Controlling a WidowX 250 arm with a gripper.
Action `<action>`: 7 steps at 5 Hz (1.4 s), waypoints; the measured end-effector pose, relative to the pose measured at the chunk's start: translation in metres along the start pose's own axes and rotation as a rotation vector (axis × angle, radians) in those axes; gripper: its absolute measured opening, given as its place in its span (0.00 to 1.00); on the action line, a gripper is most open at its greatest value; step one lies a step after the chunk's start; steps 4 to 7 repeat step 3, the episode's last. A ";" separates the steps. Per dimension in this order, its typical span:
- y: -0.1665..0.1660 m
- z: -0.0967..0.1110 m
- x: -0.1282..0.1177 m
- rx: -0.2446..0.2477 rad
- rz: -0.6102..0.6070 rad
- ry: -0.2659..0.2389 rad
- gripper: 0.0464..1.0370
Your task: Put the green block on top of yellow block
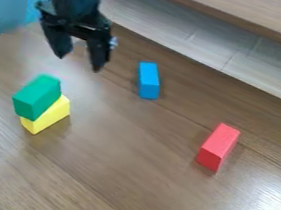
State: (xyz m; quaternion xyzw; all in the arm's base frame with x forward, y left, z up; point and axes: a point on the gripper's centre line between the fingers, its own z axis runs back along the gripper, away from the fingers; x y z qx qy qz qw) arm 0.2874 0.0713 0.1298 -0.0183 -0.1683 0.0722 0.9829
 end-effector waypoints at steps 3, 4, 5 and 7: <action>-0.039 -0.036 0.031 -0.041 -0.117 0.053 0.96; -0.039 -0.036 0.031 -0.041 -0.117 0.053 0.96; -0.039 -0.036 0.031 -0.041 -0.117 0.053 0.96; -0.039 -0.036 0.031 -0.041 -0.117 0.053 0.96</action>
